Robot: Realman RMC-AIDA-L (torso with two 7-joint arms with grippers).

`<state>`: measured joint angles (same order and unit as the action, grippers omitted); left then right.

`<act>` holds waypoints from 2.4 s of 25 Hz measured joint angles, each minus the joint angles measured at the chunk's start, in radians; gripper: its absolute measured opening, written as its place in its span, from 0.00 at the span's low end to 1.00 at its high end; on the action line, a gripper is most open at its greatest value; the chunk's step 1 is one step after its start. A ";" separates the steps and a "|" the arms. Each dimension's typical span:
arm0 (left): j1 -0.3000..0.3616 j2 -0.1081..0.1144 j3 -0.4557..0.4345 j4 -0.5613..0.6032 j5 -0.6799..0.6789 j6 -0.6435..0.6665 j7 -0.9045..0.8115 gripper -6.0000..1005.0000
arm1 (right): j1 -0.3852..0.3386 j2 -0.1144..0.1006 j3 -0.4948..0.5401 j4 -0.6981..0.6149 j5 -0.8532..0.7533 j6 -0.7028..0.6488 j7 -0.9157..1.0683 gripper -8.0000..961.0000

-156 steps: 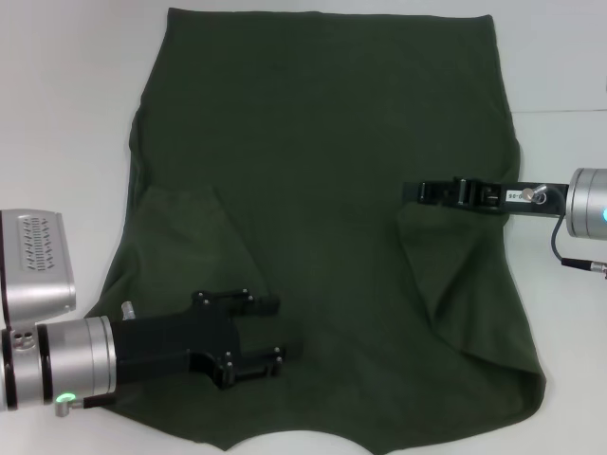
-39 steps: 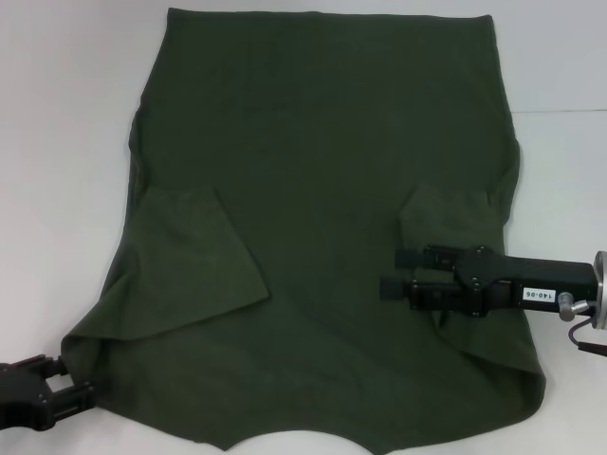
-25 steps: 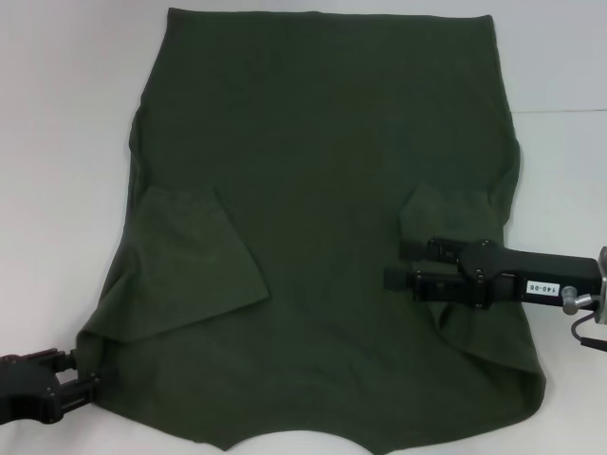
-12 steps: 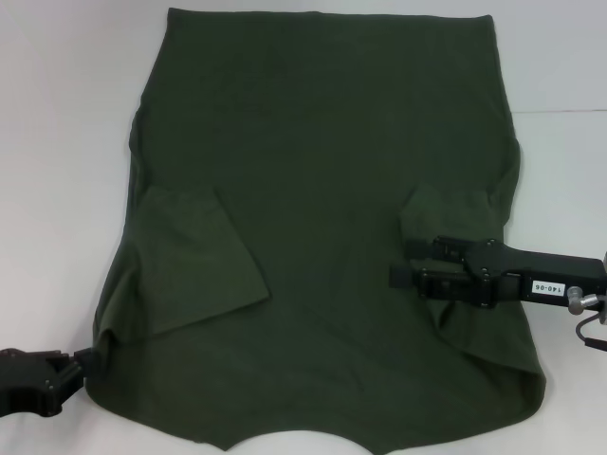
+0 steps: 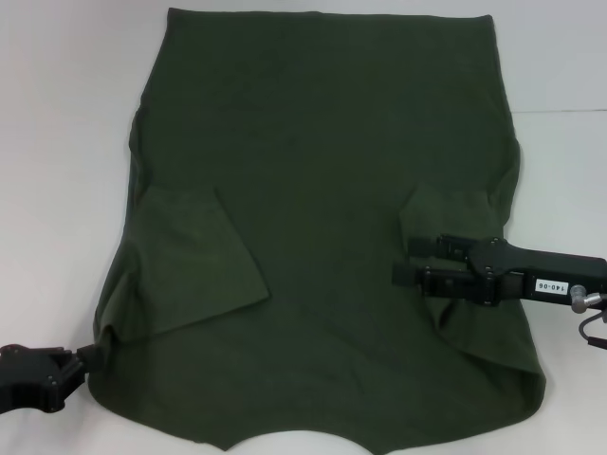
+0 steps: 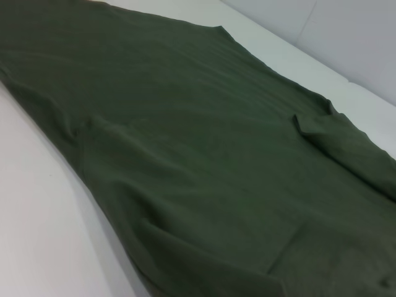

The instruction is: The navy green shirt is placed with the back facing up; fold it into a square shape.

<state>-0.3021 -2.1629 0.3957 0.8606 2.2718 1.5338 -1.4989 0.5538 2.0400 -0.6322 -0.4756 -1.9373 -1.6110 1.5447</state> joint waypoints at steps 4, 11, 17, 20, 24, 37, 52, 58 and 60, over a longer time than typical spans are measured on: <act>0.000 0.001 0.001 0.003 0.000 0.018 -0.013 0.00 | 0.000 -0.001 0.005 0.000 0.000 0.001 0.000 0.81; 0.009 0.001 0.001 0.054 0.005 0.063 -0.040 0.00 | 0.000 -0.002 0.010 0.000 -0.001 -0.001 0.000 0.81; 0.012 0.000 -0.008 0.061 0.005 0.065 -0.042 0.00 | -0.009 -0.004 0.010 0.001 -0.002 0.002 0.003 0.80; 0.012 0.000 -0.008 0.060 0.002 0.057 -0.049 0.00 | -0.021 -0.016 0.007 0.001 -0.005 -0.003 0.041 0.80; 0.012 -0.001 -0.010 0.059 -0.002 0.057 -0.051 0.00 | -0.054 -0.055 0.001 -0.002 -0.010 -0.010 0.134 0.80; 0.003 -0.005 -0.011 0.042 -0.024 0.055 -0.051 0.00 | -0.185 -0.138 0.010 -0.114 -0.088 -0.099 0.472 0.79; 0.002 -0.005 -0.006 0.020 -0.026 0.036 -0.042 0.00 | -0.207 -0.133 0.078 -0.124 -0.281 -0.067 0.538 0.77; 0.001 -0.005 -0.004 0.017 -0.026 0.028 -0.041 0.00 | -0.201 -0.125 0.078 -0.121 -0.294 -0.038 0.542 0.77; 0.001 -0.005 -0.004 0.017 -0.026 0.027 -0.041 0.00 | -0.197 -0.124 0.072 -0.115 -0.295 -0.026 0.542 0.77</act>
<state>-0.3006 -2.1676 0.3919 0.8779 2.2456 1.5611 -1.5400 0.3570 1.9158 -0.5598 -0.5905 -2.2319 -1.6373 2.0871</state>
